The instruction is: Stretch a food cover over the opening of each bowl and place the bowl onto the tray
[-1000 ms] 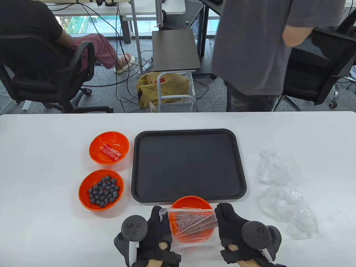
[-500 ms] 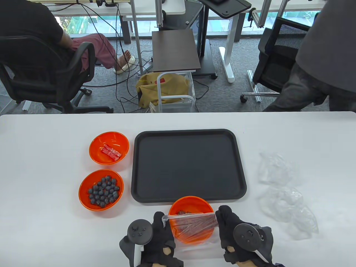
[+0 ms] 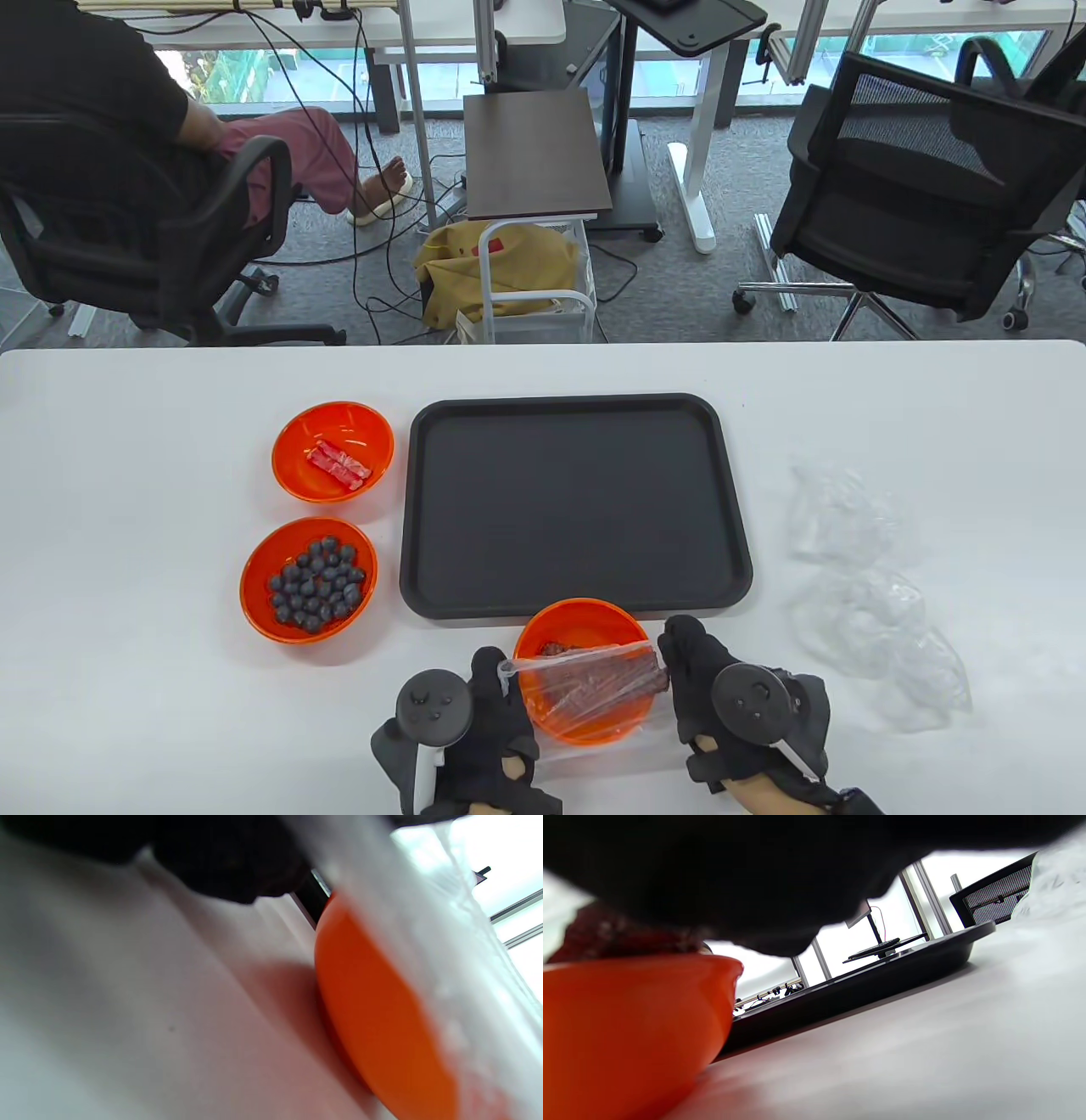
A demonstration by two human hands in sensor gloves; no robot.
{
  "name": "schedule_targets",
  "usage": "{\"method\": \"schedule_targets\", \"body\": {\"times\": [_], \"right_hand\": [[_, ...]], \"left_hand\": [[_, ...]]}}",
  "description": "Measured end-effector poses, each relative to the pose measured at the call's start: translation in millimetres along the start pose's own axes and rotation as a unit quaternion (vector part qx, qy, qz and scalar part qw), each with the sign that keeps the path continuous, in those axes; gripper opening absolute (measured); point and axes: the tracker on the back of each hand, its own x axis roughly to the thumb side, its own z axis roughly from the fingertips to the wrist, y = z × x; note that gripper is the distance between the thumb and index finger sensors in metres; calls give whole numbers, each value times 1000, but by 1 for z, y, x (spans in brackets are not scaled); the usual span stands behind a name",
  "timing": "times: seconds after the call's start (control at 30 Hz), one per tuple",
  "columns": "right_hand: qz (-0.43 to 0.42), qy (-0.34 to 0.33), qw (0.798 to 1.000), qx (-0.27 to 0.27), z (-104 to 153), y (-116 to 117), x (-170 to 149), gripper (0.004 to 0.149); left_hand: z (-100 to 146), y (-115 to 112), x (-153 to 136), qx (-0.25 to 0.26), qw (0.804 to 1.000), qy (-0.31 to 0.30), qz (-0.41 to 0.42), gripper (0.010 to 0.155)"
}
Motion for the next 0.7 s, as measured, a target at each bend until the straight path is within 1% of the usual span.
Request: {"method": "schedule_targets", "body": {"times": [0.1,0.33,0.5,0.57,0.63,0.7], "right_hand": [[1,0,1000,4,0,0,0,44],[21,-23,999,13,3,-1,2,45],[23,-39,998,32,-5,2,2,45],[3,-44,998,40,-9,2,-2,45],[-28,-32,998,50,-14,3,-8,45],[-56,-21,995,78,-19,6,-14,45]], "left_hand": [[2,0,0,2,1000,-2,1,50],[5,-3,2,5,1000,-10,-14,50],[4,-3,3,-2,1000,-6,-12,51],[1,-3,1,-11,1000,-5,-3,50],[-3,-2,0,-25,1000,-7,9,50],[-5,-2,-1,-31,999,0,17,50]]}}
